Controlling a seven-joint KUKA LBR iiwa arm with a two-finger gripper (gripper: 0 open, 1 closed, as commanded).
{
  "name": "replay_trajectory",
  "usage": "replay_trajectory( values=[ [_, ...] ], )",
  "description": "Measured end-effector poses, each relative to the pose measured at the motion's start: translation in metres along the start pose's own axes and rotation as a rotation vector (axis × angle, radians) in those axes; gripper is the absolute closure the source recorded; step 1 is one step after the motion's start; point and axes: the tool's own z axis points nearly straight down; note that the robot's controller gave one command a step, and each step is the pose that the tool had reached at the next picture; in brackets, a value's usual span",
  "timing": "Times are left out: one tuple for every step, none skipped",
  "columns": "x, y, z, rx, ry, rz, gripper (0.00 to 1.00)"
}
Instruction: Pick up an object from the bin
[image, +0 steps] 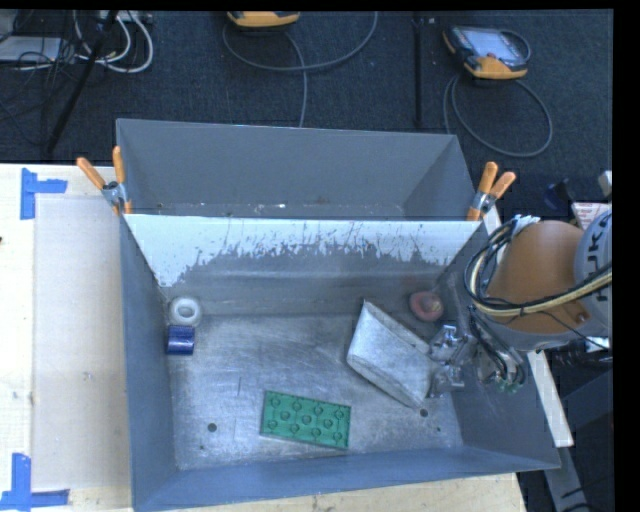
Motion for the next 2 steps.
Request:
replay_trajectory(
  values=[
    [-0.0033, 0.0008, -0.0679, -0.004, 0.011, -0.002, 1.00],
    [-0.0038, 0.0008, -0.0753, -0.005, 0.017, -0.002, 1.00]
  ],
)
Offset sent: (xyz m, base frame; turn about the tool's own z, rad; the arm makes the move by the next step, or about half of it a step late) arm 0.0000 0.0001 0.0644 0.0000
